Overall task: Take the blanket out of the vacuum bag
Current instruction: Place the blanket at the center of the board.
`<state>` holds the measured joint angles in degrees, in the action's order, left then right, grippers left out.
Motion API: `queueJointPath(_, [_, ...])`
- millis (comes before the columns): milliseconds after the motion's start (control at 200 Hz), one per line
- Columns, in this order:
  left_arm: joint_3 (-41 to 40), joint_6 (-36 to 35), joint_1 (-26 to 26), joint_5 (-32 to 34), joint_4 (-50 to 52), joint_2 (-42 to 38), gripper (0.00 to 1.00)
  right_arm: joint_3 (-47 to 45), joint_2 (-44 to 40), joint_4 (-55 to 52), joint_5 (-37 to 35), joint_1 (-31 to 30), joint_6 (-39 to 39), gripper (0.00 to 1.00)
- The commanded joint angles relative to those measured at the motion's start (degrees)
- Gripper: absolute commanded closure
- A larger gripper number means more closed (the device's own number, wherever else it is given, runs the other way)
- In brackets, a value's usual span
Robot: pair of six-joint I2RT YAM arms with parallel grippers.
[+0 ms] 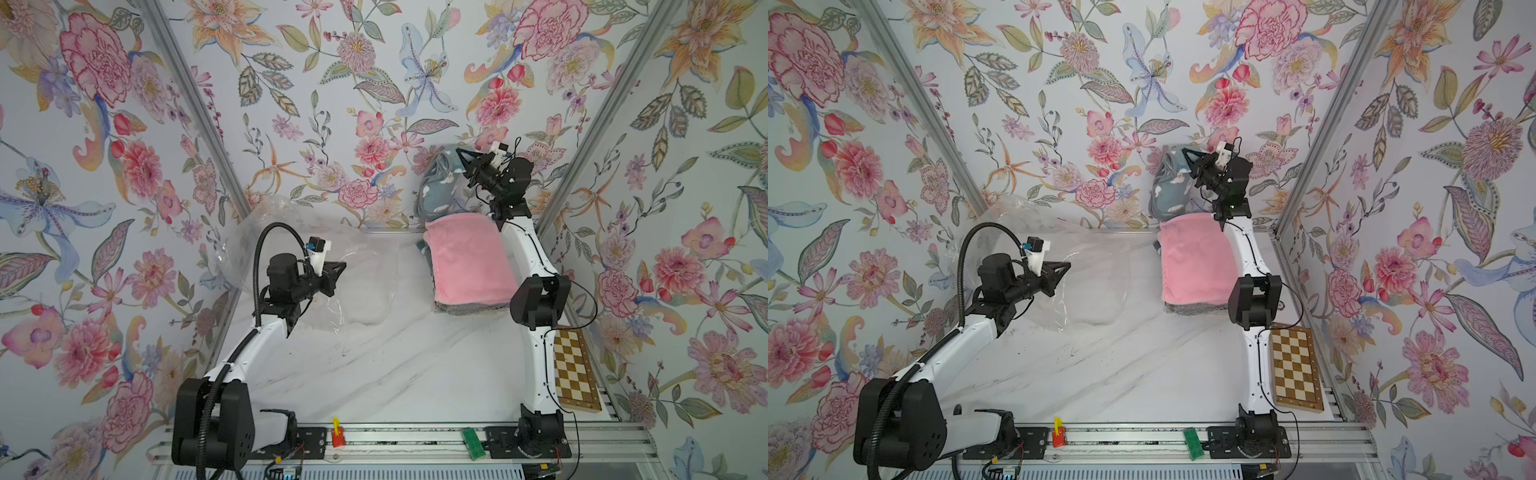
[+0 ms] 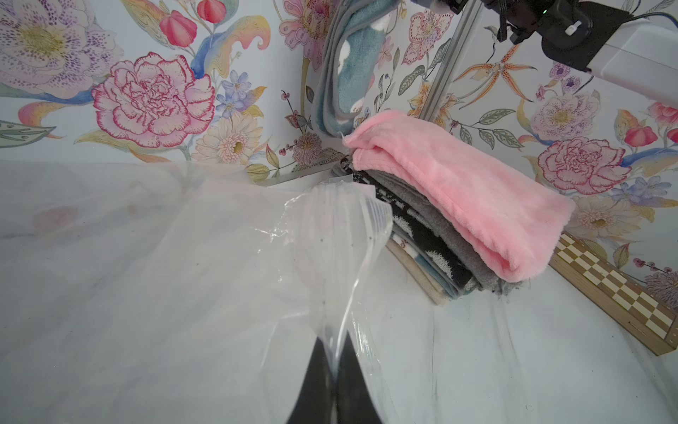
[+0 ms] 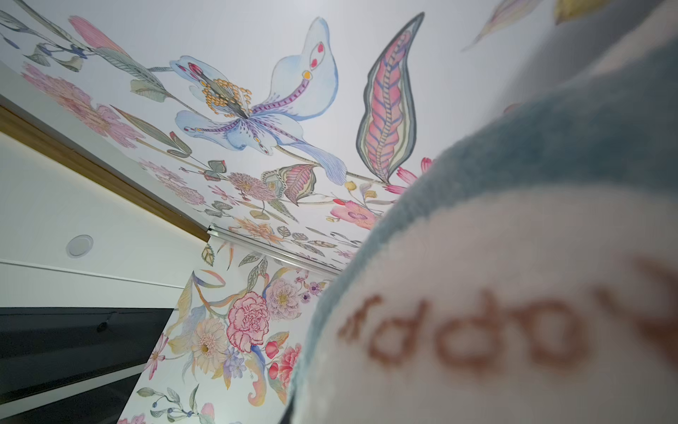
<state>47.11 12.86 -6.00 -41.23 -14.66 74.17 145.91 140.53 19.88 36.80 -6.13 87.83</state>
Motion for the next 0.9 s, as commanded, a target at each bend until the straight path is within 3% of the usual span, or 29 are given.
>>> queueJointPath(0, [0.37, -0.56, 0.46, -0.41, -0.38, 0.27, 1.00, -1.17, -4.83, 3.91, -4.99, 0.52, -4.31, 1.00])
queueJointPath(245, [0.39, -0.65, 0.46, -0.33, -0.29, 0.17, 1.00, -5.78, -10.19, -1.87, -12.76, -0.54, -19.81, 1.00])
queueJointPath(635, [0.68, -0.61, 0.46, -0.68, -0.05, 0.36, 1.00, -21.02, -18.49, 4.45, -26.20, -4.28, -25.15, 1.00])
queueJointPath(896, [0.53, -0.21, 0.40, -0.99, -0.40, -0.12, 1.00, -40.74, -30.40, 9.22, -35.61, -7.57, -27.36, 1.00])
